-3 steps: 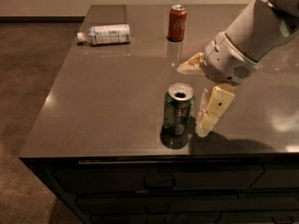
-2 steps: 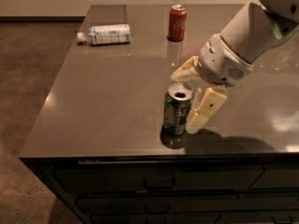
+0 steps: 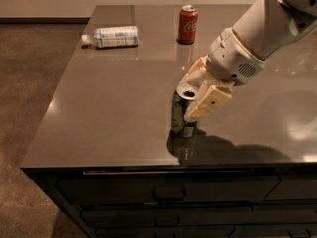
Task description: Move green can near blue plastic bottle
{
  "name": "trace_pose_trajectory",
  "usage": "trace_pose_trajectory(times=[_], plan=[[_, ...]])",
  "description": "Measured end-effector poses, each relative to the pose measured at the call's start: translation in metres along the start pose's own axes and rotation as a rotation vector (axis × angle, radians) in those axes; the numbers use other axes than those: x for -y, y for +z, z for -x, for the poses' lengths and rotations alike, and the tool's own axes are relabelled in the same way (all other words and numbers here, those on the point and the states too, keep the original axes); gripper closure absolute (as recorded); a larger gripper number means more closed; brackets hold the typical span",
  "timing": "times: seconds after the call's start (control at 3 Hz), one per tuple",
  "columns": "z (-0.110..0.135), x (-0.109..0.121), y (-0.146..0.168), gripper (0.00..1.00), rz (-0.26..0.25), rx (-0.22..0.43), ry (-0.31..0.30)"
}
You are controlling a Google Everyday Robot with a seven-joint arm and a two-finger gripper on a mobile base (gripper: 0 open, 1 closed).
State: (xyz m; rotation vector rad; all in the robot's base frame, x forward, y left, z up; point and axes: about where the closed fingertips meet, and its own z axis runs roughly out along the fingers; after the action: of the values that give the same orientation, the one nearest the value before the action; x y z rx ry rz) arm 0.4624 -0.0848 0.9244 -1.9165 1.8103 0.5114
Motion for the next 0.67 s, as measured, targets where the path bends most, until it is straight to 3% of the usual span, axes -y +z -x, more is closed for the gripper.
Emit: trace_pose_trajectory(times=[0.33, 0.67], plan=[[0.033, 0.019, -0.014, 0.87, -0.040, 0.022, -0.016], [0.064, 0.050, -0.019, 1.00, -0.073, 0.019, -0.021]])
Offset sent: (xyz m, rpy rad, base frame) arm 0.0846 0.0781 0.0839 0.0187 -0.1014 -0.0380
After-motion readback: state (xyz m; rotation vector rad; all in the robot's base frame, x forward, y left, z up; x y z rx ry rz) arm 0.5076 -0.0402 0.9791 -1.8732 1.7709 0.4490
